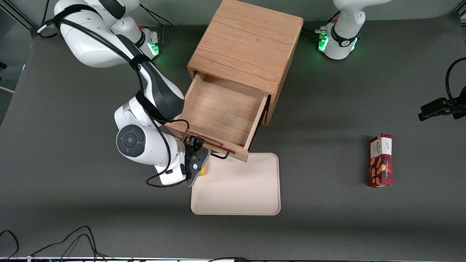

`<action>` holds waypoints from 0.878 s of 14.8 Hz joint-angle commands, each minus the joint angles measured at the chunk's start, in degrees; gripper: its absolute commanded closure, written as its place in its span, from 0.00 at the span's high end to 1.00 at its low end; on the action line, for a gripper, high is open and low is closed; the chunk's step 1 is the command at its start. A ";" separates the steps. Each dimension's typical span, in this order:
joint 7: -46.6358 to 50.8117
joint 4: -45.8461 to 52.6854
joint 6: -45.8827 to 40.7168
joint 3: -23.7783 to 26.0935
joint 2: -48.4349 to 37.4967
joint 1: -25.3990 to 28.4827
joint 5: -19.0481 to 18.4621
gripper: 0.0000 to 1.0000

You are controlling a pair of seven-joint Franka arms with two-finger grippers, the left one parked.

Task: Open upper drawer
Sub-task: 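Keep pulling the drawer handle further out with the right gripper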

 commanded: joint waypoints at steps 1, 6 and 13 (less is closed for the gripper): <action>-0.87 3.30 -0.56 -0.17 1.70 -0.32 -0.56 1.00; -0.78 4.97 -0.21 -1.05 2.49 -0.67 -0.56 1.00; 2.29 5.41 -2.58 -0.79 0.22 -0.67 1.45 1.00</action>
